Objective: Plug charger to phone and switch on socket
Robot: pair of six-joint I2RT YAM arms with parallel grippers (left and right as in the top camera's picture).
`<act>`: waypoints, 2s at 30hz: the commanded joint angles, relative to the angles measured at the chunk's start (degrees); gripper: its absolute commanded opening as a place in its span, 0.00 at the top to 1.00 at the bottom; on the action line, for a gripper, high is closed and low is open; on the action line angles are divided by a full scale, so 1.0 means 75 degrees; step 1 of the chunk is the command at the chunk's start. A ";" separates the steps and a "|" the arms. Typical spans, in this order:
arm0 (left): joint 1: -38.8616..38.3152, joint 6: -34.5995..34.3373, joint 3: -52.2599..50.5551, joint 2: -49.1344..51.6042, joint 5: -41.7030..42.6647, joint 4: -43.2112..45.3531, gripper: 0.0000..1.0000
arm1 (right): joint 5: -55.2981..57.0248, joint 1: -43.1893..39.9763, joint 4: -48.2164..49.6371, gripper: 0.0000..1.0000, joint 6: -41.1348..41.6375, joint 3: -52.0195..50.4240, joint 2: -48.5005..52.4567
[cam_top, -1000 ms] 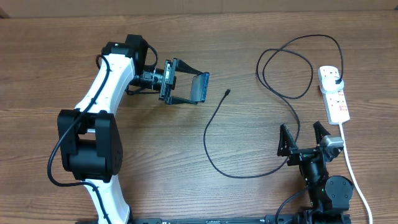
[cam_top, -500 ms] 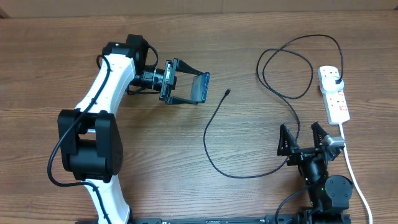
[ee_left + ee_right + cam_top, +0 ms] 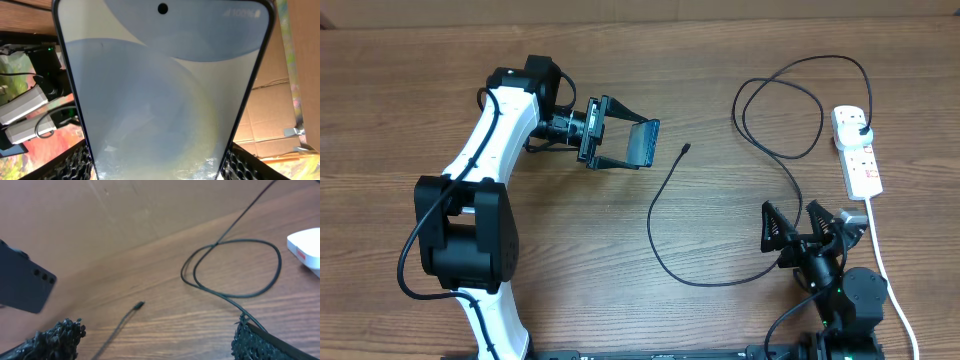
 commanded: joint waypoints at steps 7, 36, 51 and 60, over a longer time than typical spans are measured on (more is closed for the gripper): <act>-0.0064 -0.0038 0.0213 -0.0047 0.0265 -0.0003 0.30 | -0.0061 0.0020 -0.0586 0.00 0.0038 0.1224 0.0530; -0.0070 0.0020 0.0213 -0.0047 0.0286 -0.0003 0.30 | -0.3672 -0.2110 -0.1859 0.00 0.0026 0.4028 0.3252; -0.0070 -0.0361 0.0213 -0.0047 -0.1422 -0.0003 0.30 | -0.3777 -0.1428 -0.3197 0.00 -0.0291 0.5214 0.3762; -0.0140 -0.1029 0.0213 -0.0047 -0.3824 -0.0003 0.32 | -0.4269 -0.0417 -0.3177 0.00 0.0076 0.5214 0.5301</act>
